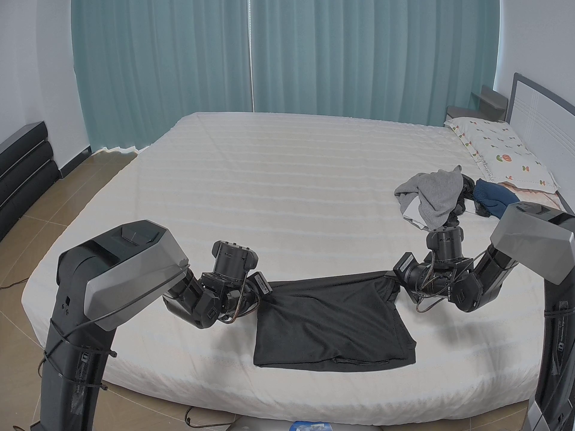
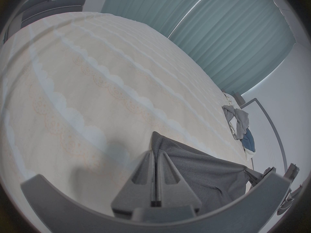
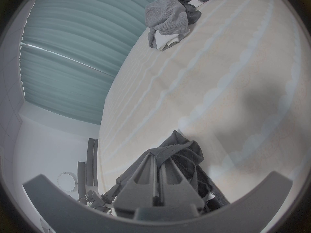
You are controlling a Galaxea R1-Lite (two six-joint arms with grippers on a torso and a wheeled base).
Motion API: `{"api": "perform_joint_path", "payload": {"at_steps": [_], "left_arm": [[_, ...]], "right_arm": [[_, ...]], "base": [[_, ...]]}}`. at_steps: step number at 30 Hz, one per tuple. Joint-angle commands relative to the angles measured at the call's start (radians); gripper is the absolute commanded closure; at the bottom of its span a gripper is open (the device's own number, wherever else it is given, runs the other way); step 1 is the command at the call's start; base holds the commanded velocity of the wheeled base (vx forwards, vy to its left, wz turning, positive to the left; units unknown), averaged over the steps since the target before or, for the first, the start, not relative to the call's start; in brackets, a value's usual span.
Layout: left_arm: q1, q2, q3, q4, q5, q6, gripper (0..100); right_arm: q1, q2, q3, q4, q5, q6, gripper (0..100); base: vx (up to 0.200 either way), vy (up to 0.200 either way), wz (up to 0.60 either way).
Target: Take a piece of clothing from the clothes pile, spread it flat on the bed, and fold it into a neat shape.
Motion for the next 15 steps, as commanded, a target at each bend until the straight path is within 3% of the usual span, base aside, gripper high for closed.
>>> {"api": "perform_joint_path", "payload": {"at_steps": [1,13,14,15], "left_arm": [[-0.001,0.003,-0.002,0.001,0.001,0.0,100],[-0.001,0.003,-0.002,0.001,0.001,0.0,100],[-0.001,0.003,0.0,0.001,0.001,0.0,100],[-0.001,0.003,-0.002,0.001,0.001,0.0,100]], "right_arm": [[-0.008,-0.007,-0.006,0.0,0.005,0.001,100],[-0.034,-0.023,0.014,0.002,0.052,0.001,100],[-0.034,-0.017,0.014,0.002,0.057,0.001,0],[-0.034,-0.016,0.014,0.002,0.066,0.001,0]], "base": [[0.0,0.0,0.0],[0.0,0.0,0.0],[0.0,0.0,0.0],[0.0,0.0,0.0]]}}
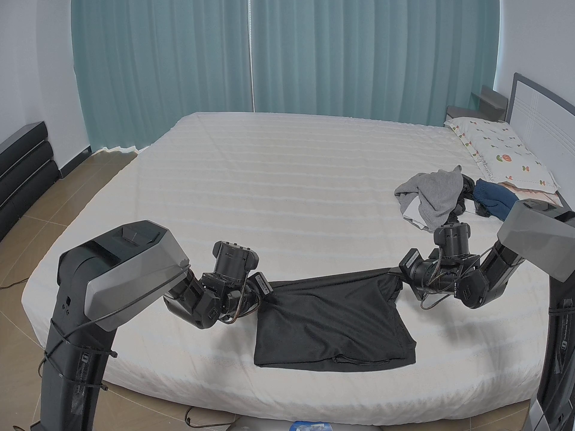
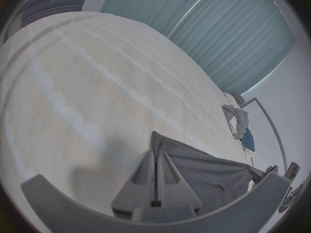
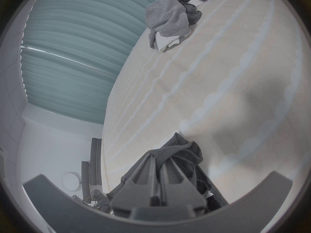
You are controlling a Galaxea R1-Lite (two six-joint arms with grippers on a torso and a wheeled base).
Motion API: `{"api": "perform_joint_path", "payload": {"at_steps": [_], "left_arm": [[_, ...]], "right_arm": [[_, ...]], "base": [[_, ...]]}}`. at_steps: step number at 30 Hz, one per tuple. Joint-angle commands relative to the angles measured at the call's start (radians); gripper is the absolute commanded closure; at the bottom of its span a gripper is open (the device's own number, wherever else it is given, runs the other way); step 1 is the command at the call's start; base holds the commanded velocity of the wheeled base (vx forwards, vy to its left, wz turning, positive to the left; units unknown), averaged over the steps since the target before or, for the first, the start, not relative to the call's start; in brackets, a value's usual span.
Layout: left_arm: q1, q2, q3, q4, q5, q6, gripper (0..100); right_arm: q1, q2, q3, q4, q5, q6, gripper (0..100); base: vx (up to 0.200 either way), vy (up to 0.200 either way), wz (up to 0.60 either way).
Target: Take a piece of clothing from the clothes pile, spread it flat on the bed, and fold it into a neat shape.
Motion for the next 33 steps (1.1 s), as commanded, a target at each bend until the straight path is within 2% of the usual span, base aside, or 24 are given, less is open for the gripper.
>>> {"api": "perform_joint_path", "payload": {"at_steps": [1,7,8,12,33], "left_arm": [[0.0,0.002,0.001,0.0,0.0,0.0,100],[0.0,0.002,0.001,0.0,0.0,0.0,100],[0.0,0.002,0.001,0.0,0.0,0.001,100],[0.0,0.002,0.001,0.0,0.0,0.0,100],[-0.002,0.003,0.0,0.0,0.0,0.001,100]], "right_arm": [[-0.002,0.006,0.002,0.0,0.014,0.0,0],[-0.005,-0.023,0.048,-0.003,0.049,-0.005,0],[-0.005,-0.045,0.087,-0.022,0.074,-0.008,0],[0.001,-0.054,0.133,-0.089,0.104,-0.012,0],[0.066,0.011,0.108,-0.126,0.089,-0.017,0]], "base": [[0.0,0.0,0.0],[0.0,0.0,0.0],[0.0,0.0,0.0],[0.0,0.0,0.0],[0.0,0.0,0.0]]}}
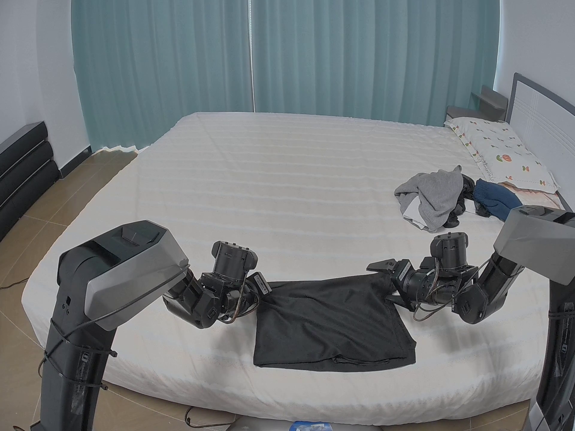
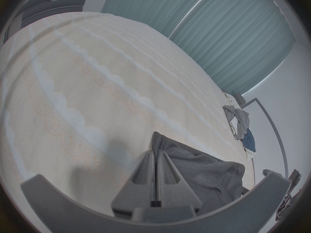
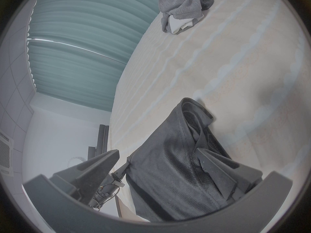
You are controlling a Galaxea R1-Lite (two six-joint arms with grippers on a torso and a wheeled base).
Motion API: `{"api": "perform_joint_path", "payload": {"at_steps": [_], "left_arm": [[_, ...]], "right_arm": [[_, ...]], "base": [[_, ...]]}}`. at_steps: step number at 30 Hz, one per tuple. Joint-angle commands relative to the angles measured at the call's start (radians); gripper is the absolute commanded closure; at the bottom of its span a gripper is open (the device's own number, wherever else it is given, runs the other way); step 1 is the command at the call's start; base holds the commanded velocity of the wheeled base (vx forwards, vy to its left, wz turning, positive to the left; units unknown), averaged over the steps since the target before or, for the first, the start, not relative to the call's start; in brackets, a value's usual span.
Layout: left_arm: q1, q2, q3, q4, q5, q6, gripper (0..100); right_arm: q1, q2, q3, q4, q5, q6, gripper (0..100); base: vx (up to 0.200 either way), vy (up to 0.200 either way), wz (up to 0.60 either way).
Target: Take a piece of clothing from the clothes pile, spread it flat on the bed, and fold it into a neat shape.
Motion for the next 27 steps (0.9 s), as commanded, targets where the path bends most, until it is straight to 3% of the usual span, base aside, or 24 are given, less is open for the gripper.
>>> {"api": "perform_joint_path", "payload": {"at_steps": [1,16,17,27], "left_arm": [[0.0,0.002,0.0,0.0,0.0,0.0,100],[0.0,0.002,0.0,0.0,0.0,0.0,100],[0.0,0.002,0.0,-0.001,0.0,0.0,100],[0.0,0.002,0.0,-0.001,0.0,0.0,100]], "right_arm": [[0.003,0.025,-0.006,-0.005,-0.001,0.0,0],[-0.006,0.036,-0.011,-0.016,-0.01,-0.008,0],[-0.006,0.038,-0.011,-0.016,-0.009,-0.008,100],[-0.011,0.03,-0.008,-0.011,-0.012,-0.008,100]], "base": [[0.0,0.0,0.0],[0.0,0.0,0.0],[0.0,0.0,0.0],[0.0,0.0,0.0]]}}
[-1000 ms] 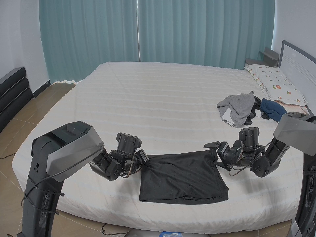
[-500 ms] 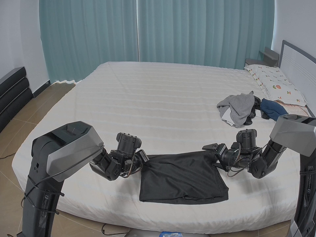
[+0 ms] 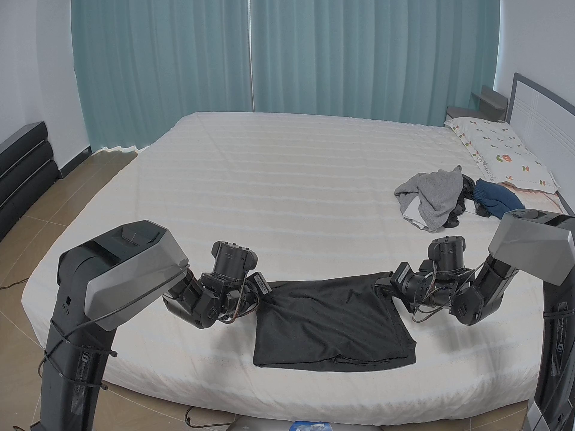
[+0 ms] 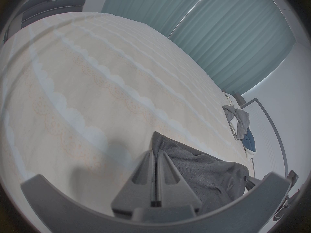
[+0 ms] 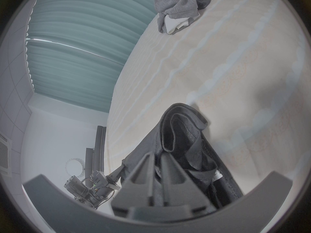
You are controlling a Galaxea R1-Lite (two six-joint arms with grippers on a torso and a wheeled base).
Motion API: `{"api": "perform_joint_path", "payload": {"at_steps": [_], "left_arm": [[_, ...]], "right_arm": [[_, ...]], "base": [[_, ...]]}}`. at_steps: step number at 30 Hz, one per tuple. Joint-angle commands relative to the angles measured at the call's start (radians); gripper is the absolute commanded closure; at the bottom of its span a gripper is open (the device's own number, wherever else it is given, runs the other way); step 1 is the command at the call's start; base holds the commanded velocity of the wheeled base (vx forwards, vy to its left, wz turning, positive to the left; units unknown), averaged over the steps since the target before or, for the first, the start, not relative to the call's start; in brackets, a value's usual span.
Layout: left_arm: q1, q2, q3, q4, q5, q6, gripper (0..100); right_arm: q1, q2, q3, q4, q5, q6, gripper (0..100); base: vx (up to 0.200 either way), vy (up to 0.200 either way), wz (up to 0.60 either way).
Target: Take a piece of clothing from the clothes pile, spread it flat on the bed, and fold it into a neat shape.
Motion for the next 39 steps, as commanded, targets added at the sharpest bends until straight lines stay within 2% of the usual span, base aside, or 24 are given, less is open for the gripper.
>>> {"api": "perform_joint_path", "payload": {"at_steps": [1,17,27,37,39], "left_arm": [[0.0,0.001,0.0,-0.001,0.001,0.0,100],[0.0,0.001,0.0,-0.001,0.001,0.0,100],[0.0,0.001,0.0,-0.001,0.001,0.0,100],[0.0,0.001,0.0,-0.001,0.001,0.0,100],[0.0,0.001,0.0,-0.001,0.001,0.0,100]], "right_arm": [[-0.004,-0.007,0.005,0.002,-0.001,0.0,100],[-0.056,-0.068,0.049,0.002,0.004,0.002,100],[-0.059,-0.09,0.051,0.002,0.004,-0.002,100],[-0.075,-0.093,0.058,0.01,0.002,-0.048,100],[-0.075,-0.084,0.066,0.01,-0.001,-0.095,100]], "base": [[0.0,0.0,0.0],[0.0,0.0,0.0],[0.0,0.0,0.0],[0.0,0.0,0.0],[0.0,0.0,0.0]]}}
